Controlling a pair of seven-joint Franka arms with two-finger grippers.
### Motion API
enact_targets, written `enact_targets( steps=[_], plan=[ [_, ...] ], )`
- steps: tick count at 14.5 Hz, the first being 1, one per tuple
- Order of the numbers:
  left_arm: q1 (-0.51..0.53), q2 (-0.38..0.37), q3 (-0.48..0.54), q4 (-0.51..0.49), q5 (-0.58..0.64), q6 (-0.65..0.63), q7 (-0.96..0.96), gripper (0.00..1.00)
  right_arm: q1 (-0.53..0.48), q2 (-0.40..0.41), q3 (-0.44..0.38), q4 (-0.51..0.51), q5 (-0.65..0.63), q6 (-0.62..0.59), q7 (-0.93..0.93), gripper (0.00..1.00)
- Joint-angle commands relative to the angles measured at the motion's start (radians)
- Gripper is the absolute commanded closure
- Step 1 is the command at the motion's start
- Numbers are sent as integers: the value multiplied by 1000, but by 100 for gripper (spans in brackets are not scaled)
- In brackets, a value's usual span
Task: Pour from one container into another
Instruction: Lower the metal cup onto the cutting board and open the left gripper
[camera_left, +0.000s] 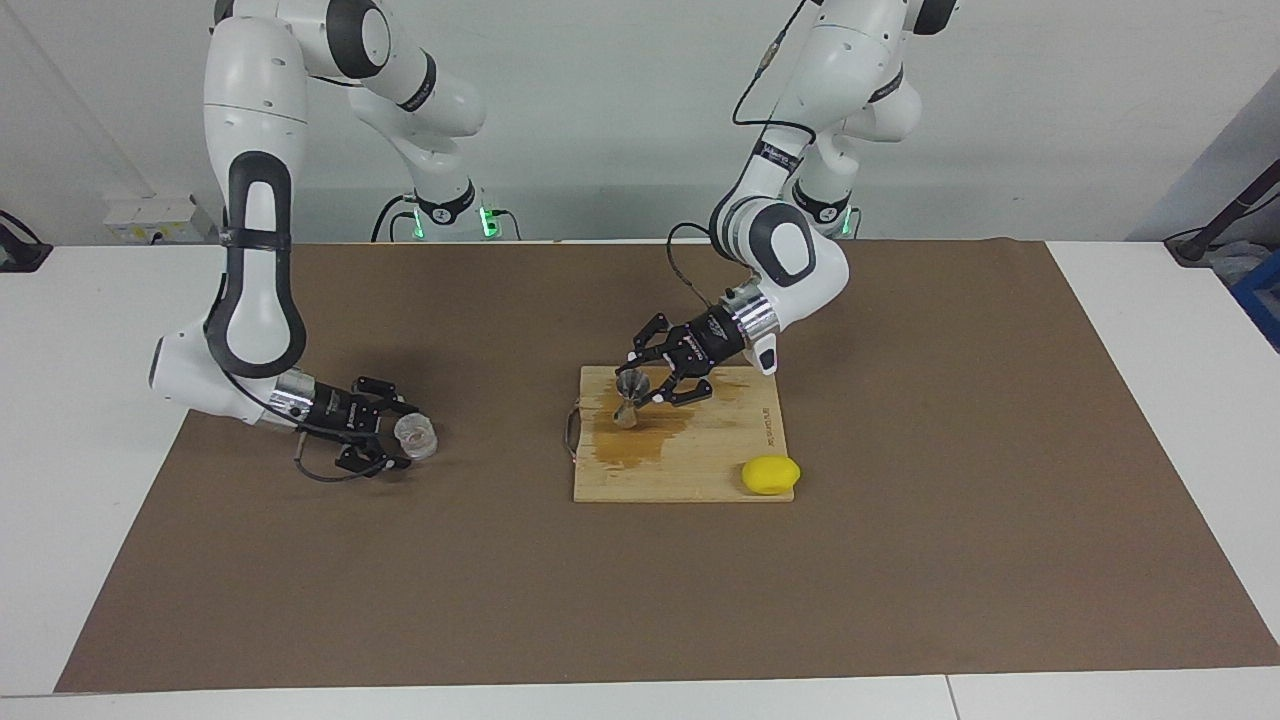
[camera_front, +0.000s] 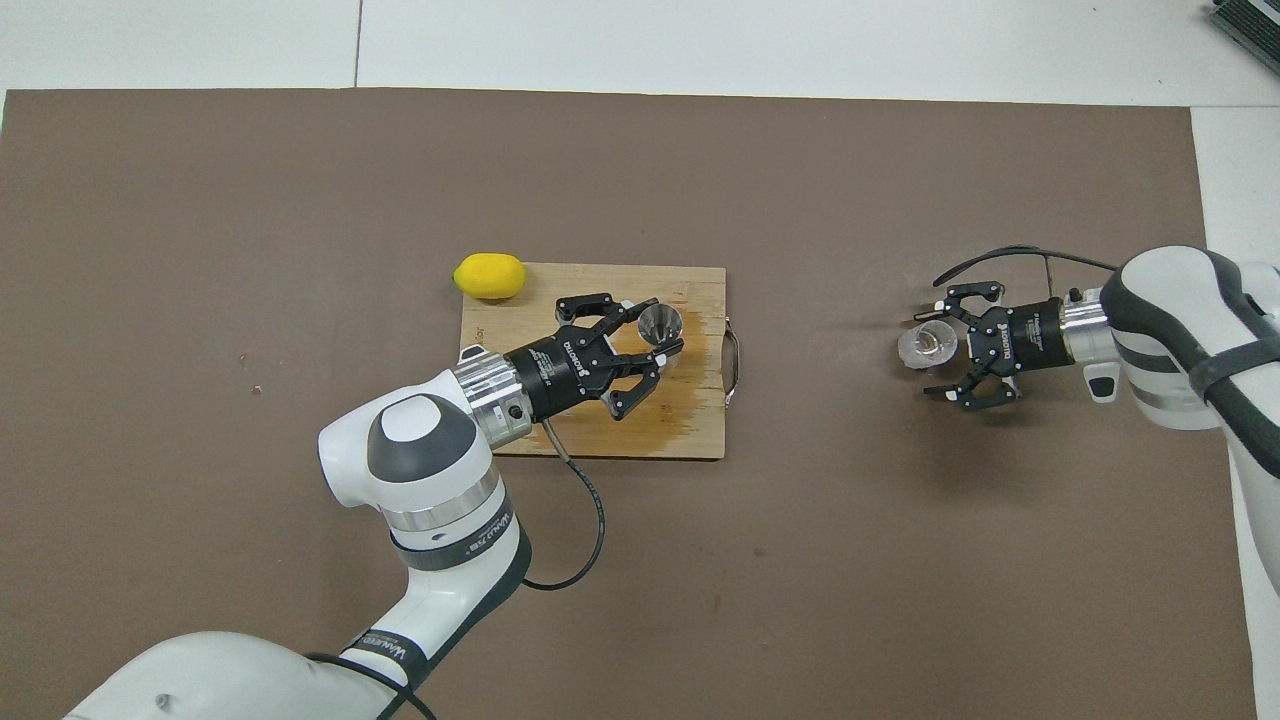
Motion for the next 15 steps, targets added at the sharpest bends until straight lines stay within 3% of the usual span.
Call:
enact_targets(
  steps=[1,6,9,15],
  plan=[
    [-16,22,10,24,-32,15,39,100,-1,-31,7,-34,16,23,6,0],
    [-17,44,10,34,-74,15,76,100,-1,-31,7,-33,16,23,-20,1],
    [-27,47,10,34,-75,22,77,100,5,-29,7,-25,16,29,-20,8],
    [-30,45,10,28,-94,31,79,98,24,-28,6,-24,29,45,-21,11]
  ],
)
